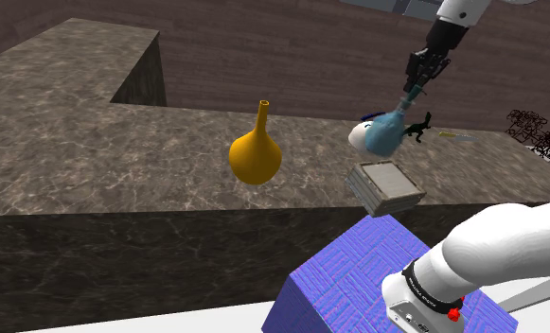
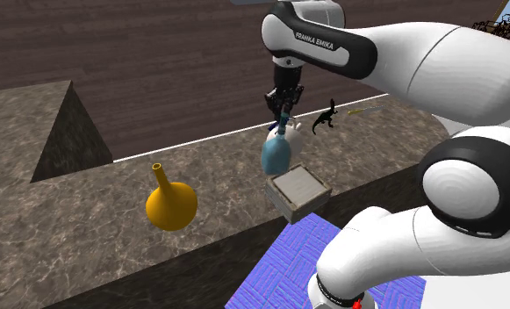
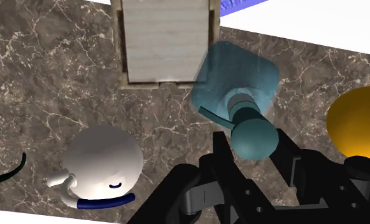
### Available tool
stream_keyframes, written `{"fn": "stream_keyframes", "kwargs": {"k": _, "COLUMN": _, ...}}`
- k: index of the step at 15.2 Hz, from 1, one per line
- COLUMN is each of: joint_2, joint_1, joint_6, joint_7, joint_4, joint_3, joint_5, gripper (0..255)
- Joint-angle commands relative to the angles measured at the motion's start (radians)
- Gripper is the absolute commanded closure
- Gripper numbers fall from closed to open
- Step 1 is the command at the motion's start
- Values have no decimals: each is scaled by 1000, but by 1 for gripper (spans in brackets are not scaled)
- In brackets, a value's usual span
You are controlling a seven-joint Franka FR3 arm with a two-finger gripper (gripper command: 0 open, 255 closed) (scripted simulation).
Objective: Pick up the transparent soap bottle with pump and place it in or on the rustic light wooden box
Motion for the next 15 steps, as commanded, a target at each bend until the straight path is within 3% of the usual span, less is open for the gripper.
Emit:
{"fn": "stream_keyframes", "kwargs": {"k": 1, "joint_2": -29, "joint_1": -15, "joint_6": -36, "joint_7": -36, "joint_4": 8, "joint_3": -23, "joint_5": -17, "gripper": 255}}
{"fn": "stream_keyframes", "kwargs": {"k": 7, "joint_2": -96, "joint_1": -55, "joint_6": -143, "joint_7": -145, "joint_4": 57, "joint_3": -94, "joint_5": -72, "gripper": 255}}
{"fn": "stream_keyframes", "kwargs": {"k": 15, "joint_2": -135, "joint_1": -64, "joint_6": -42, "joint_7": -139, "joint_4": -82, "joint_3": -100, "joint_5": -85, "gripper": 255}}
